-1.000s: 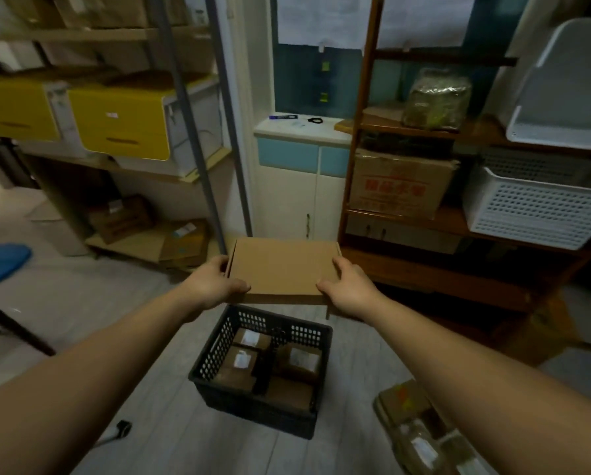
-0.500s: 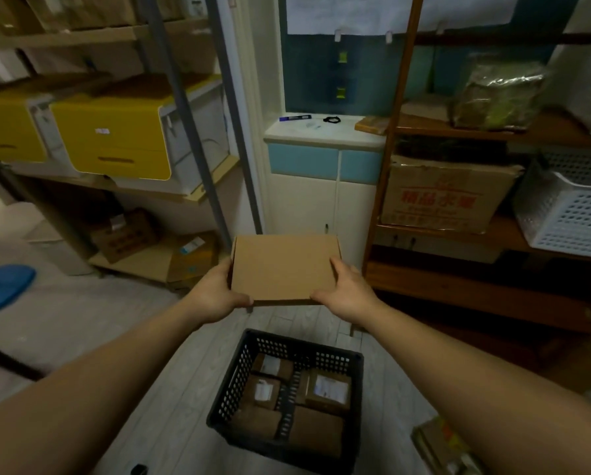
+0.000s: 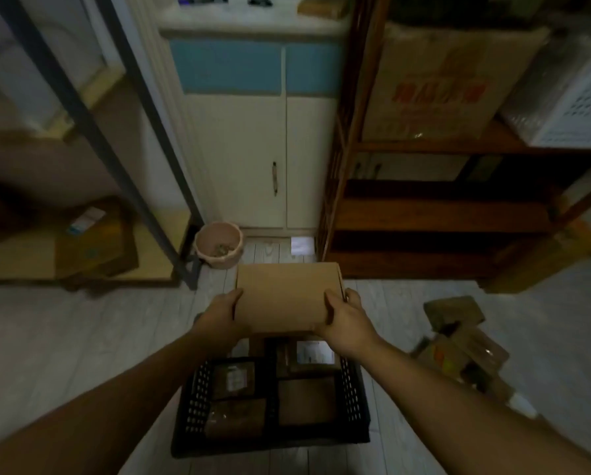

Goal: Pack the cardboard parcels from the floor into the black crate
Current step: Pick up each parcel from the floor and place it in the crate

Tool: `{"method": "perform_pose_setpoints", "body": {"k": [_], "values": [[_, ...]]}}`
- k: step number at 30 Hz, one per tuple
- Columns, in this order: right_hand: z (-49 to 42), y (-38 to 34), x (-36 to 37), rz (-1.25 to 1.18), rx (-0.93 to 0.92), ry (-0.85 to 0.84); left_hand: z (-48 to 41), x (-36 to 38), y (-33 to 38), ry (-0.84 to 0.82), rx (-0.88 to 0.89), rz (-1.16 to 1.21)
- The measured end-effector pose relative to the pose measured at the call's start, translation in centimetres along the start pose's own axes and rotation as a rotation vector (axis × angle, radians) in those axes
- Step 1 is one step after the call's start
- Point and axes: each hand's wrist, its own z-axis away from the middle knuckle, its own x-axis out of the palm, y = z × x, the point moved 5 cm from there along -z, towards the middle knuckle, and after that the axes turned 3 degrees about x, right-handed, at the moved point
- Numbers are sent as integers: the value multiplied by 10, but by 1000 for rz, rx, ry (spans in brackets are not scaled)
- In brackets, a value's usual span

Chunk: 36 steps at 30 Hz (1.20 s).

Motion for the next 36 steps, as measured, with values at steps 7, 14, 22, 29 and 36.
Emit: {"method": "perform_pose_setpoints", "body": {"k": [7,14,22,29,36], "values": [[-117,130,175,79,47,-51,-112,187,-133,-48,-2,-68],[-200,211,284,174,94,-89,-192,298,-208,-119,-19,-97],[-235,244,313,309,128,-91,-228,344,-221,-222,-41,-173],[-241,242,319,505,62,31,-231,359,-222,-236,9,-193],[-241,239,323,483,120,-101,-236,353,-221,-312,-1,-231]]}}
